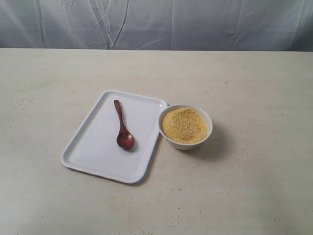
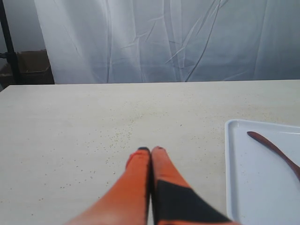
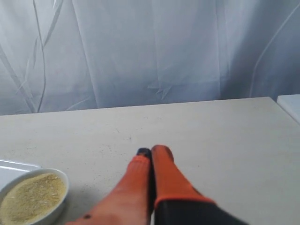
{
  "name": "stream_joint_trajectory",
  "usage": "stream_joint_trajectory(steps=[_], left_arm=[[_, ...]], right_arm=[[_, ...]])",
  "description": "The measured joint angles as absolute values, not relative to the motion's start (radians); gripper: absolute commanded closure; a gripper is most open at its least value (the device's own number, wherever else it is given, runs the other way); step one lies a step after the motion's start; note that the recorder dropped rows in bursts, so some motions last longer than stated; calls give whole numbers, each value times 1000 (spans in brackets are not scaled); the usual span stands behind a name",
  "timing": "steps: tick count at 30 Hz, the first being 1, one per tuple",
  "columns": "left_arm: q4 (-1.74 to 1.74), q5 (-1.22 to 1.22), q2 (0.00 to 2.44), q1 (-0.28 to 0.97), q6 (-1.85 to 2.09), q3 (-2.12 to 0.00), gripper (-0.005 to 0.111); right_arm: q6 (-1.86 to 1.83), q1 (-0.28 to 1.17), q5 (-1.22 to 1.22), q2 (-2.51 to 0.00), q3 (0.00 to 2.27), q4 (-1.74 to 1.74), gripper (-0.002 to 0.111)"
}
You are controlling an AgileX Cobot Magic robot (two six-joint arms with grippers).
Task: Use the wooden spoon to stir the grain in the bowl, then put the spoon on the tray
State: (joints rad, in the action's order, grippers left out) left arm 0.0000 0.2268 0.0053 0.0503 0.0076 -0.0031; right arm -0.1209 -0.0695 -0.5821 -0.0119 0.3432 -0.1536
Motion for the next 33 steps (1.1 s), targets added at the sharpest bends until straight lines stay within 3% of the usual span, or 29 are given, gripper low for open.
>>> stream_joint_trajectory(steps=[19, 33], left_arm=[[0, 227, 5, 50, 8, -3, 107], [0, 227, 5, 50, 8, -3, 107]], right_arm=[[-119, -70, -374, -6, 18, -17, 109], [-119, -70, -374, -6, 4, -17, 109]])
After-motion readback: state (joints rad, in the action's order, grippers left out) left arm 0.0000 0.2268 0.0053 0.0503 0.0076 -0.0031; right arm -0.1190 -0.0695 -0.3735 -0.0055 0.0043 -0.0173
